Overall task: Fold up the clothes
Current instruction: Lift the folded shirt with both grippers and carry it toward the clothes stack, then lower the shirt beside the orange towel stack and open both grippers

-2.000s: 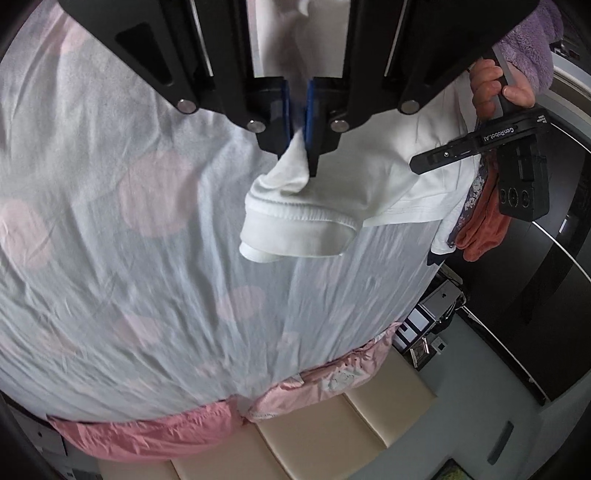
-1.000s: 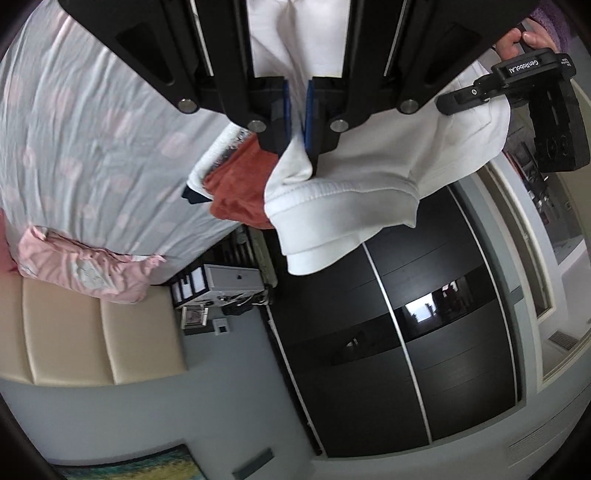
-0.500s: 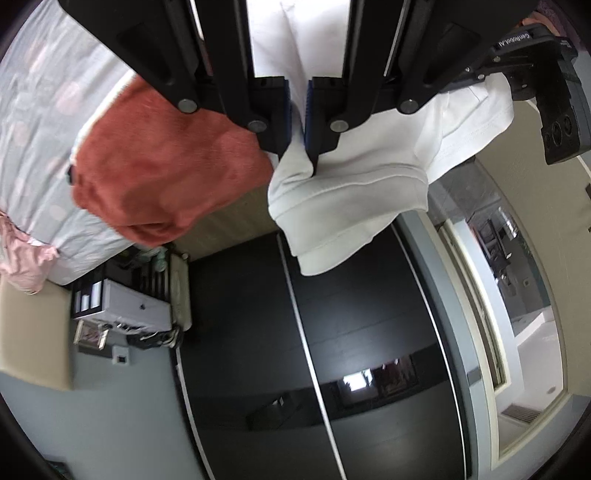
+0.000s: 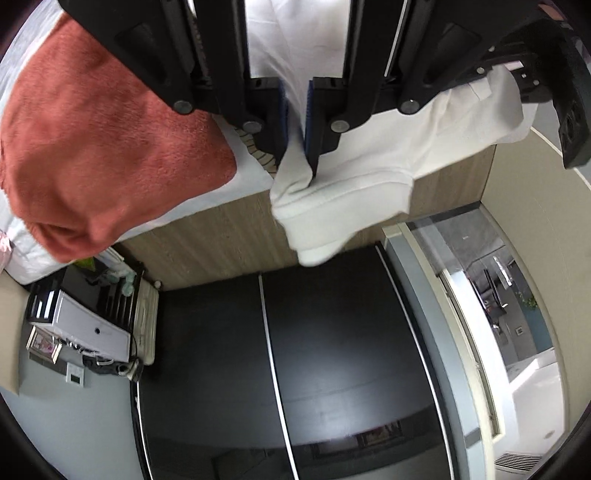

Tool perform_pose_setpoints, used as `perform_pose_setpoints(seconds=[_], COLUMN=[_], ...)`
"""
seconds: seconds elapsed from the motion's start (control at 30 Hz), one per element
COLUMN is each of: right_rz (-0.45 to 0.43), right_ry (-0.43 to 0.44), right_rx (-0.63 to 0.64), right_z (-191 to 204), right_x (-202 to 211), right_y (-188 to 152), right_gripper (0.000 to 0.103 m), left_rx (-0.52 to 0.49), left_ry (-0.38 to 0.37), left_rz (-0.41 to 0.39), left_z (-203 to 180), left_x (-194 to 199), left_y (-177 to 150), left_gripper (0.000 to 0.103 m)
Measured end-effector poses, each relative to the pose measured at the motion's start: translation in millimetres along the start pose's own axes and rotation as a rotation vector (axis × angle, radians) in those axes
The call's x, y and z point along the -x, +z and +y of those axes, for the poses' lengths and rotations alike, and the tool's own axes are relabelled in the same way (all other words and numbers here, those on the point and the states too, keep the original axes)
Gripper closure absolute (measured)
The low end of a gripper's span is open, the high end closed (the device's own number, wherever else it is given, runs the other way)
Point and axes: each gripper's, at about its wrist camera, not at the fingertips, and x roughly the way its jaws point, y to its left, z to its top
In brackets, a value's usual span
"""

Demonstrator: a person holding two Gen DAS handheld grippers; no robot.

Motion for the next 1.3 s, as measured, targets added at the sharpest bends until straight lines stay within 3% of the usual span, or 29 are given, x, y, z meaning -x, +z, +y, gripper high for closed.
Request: perform_pose_setpoints(seconds=[0.1, 0.27, 0.4, 0.53, 0.63, 0.7, 0.83, 0.93, 1.03, 1.07, 1.1, 1.2, 1.3], right_rz=[0.008, -0.013, 0.061, 0.131, 0.202, 0.222, 0.228, 0.249, 0.27, 0.276, 0.285, 0.311, 0.282], right_ry=[-0.022, -0.005, 0.033, -0.052, -0.111, -0.147, -0.192, -0.197, -0.221, -0.229, -0.235, -0.241, -0.222], right_rx=[-0.033, -0.057, -0.044, -0.066, -0.147, -0.163, -0.1, -0.124, -0.105, -0.098, -0.098, -0.123, -0.155], right_z=[-4.3, -23.4, -35.4, -41.4, -63.2, -74.1, -73.1, -78.9, -77.6, -76.9, -77.1, -80.4, -84.8], right_x=[-9.1, 7.3, -10.5, -39.4, -65.3, -76.9, -90.3, -99.0, -105.7, -107.7, -109.3, -109.8, -92.9], right_y=[1.6, -13.5, -39.3, -79.7, -103.9, -112.7, -118.3, -116.0, -112.5, -111.5, -110.1, -102.9, -94.5], right_gripper=[0.082, 0.081, 0.081, 0.081, 0.087, 0.098, 0.099, 0.099, 0.099, 0.099, 0.099, 0.099, 0.098], left_rx=[0.002, 0.026, 0.051, 0.09, 0.099, 0.111, 0.142, 0.164, 0.187, 0.195, 0.203, 0.233, 0.207], left_ry=[0.024, 0.013, -0.011, -0.039, -0.062, -0.066, -0.071, -0.075, -0.079, -0.08, -0.082, -0.017, 0.071], left_rz=[0.026, 0.063, 0.067, 0.067, 0.065, 0.073, 0.09, 0.104, 0.117, 0.122, 0.126, 0.124, 0.116], left_z=[7.1, 22.8, 29.4, 32.4, 29.9, 35.0, 47.0, 55.9, 64.9, 67.9, 70.9, 87.1, 93.6], left_x=[-21.7, -51.1, -52.8, -58.9, -55.7, -53.7, -55.8, -57.4, -59.0, -59.5, -60.1, -50.1, -36.0], left_y=[0.0, -2.6, -11.1, -11.9, -11.4, -10.9, -7.1, -4.3, -1.5, -0.6, 0.4, 2.6, 4.2], left_gripper=[0.092, 0.092, 0.092, 0.092, 0.092, 0.092, 0.087, 0.085, 0.079, 0.065, 0.059, 0.056, 0.057])
